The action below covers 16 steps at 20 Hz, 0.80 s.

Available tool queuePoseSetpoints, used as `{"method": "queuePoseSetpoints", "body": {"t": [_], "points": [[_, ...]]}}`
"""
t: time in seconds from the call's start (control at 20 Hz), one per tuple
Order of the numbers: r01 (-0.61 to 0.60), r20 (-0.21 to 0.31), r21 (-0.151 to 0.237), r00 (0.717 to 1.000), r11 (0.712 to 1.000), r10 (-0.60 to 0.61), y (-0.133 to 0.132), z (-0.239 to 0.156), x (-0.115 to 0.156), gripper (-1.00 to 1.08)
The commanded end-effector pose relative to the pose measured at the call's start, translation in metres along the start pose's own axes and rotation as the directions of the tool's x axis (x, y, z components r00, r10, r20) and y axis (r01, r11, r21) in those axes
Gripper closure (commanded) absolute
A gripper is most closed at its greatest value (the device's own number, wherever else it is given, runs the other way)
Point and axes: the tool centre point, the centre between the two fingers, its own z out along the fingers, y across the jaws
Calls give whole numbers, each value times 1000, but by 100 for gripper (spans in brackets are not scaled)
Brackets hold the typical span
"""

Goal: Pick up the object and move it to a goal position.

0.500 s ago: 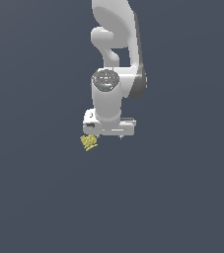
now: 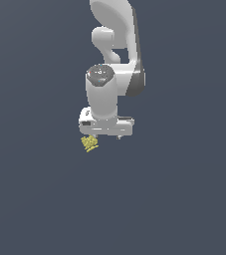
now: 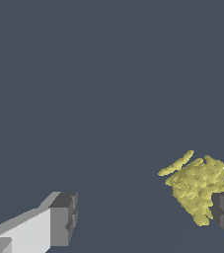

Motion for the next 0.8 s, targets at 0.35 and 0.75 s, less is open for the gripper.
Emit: {"method": "queuePoseSetpoints", "body": {"t": [0.35, 0.75], "points": [[-22, -3, 2, 1000, 1000, 22, 3, -1, 0, -92], [-154, -6, 3, 988, 988, 154, 16, 8, -3, -92]]}}
